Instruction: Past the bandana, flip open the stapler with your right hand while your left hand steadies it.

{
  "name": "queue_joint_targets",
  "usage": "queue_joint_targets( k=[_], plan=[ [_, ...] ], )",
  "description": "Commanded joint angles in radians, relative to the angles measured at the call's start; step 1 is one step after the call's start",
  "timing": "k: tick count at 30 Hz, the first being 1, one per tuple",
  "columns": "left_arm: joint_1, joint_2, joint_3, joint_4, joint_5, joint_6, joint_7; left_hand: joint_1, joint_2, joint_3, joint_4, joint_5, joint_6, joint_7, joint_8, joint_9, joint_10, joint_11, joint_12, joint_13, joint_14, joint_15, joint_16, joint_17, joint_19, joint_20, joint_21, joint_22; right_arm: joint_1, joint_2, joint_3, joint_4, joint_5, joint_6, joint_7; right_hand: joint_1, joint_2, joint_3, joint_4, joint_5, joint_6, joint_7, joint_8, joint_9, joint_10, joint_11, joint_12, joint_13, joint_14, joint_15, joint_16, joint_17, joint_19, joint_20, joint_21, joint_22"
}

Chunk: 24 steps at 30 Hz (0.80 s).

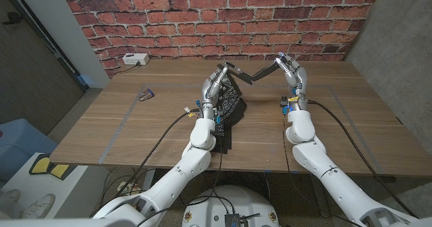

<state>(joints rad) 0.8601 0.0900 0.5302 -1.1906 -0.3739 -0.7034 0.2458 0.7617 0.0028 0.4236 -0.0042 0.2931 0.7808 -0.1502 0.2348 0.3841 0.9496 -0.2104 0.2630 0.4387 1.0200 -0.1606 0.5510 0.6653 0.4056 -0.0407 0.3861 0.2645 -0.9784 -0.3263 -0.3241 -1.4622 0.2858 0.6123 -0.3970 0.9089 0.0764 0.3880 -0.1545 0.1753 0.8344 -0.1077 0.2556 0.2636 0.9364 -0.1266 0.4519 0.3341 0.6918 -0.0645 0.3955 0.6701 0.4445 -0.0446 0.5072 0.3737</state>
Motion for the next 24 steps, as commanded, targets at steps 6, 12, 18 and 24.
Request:
queue_joint_targets(
  k=[6, 12, 18, 24],
  plan=[
    [-0.026, -0.04, -0.018, 0.068, 0.007, -0.097, -0.001, 0.165, 0.163, 0.002, 0.009, 0.009, 0.033, -0.029, 0.003, 0.003, 0.008, -0.001, -0.005, 0.006, -0.007, -0.072, 0.003, 0.006, 0.01, -0.023, 0.006, -0.002, 0.002, 0.008, 0.008, 0.005, 0.04, 0.013, 0.019, 0.109, 0.115, 0.071, 0.062, 0.007, 0.011, -0.001, 0.005, 0.001, 0.036, -0.022, 0.004, 0.0, 0.01, -0.175, -0.004, 0.005, -0.003, -0.052, 0.012, 0.001],
    [-0.037, -0.054, -0.02, 0.104, 0.003, -0.12, -0.01, 0.165, 0.163, 0.001, 0.009, 0.009, 0.034, -0.028, 0.002, 0.003, 0.008, -0.001, -0.006, 0.006, -0.007, -0.072, 0.003, 0.007, 0.009, -0.023, 0.006, -0.003, -0.002, 0.013, 0.011, 0.006, 0.057, 0.014, 0.022, 0.109, 0.115, 0.071, 0.061, 0.007, 0.012, 0.0, 0.004, 0.001, 0.037, -0.02, 0.005, 0.0, 0.011, -0.175, -0.005, 0.006, -0.004, -0.052, 0.014, 0.001],
    [-0.05, -0.073, -0.027, 0.142, -0.009, -0.155, -0.02, 0.166, 0.162, 0.001, 0.01, 0.01, 0.036, -0.027, 0.001, 0.002, 0.01, 0.0, -0.007, 0.007, -0.006, -0.072, 0.003, 0.009, 0.009, -0.024, 0.007, -0.005, -0.004, 0.015, 0.014, 0.008, 0.072, 0.021, 0.032, 0.11, 0.115, 0.072, 0.06, 0.007, 0.012, 0.002, 0.004, 0.001, 0.038, -0.019, 0.005, 0.0, 0.013, -0.175, -0.005, 0.007, -0.004, -0.052, 0.017, 0.001],
    [-0.058, -0.09, -0.037, 0.17, -0.015, -0.181, -0.018, 0.166, 0.163, 0.001, 0.01, 0.01, 0.036, -0.026, 0.001, 0.002, 0.01, 0.0, -0.007, 0.007, -0.005, -0.072, 0.003, 0.011, 0.009, -0.025, 0.007, -0.006, -0.003, 0.023, 0.011, 0.013, 0.085, 0.024, 0.038, 0.111, 0.114, 0.072, 0.059, 0.006, 0.013, 0.003, 0.003, 0.002, 0.038, -0.02, 0.005, 0.0, 0.015, -0.175, -0.006, 0.009, -0.006, -0.052, 0.02, 0.001]
  ],
)
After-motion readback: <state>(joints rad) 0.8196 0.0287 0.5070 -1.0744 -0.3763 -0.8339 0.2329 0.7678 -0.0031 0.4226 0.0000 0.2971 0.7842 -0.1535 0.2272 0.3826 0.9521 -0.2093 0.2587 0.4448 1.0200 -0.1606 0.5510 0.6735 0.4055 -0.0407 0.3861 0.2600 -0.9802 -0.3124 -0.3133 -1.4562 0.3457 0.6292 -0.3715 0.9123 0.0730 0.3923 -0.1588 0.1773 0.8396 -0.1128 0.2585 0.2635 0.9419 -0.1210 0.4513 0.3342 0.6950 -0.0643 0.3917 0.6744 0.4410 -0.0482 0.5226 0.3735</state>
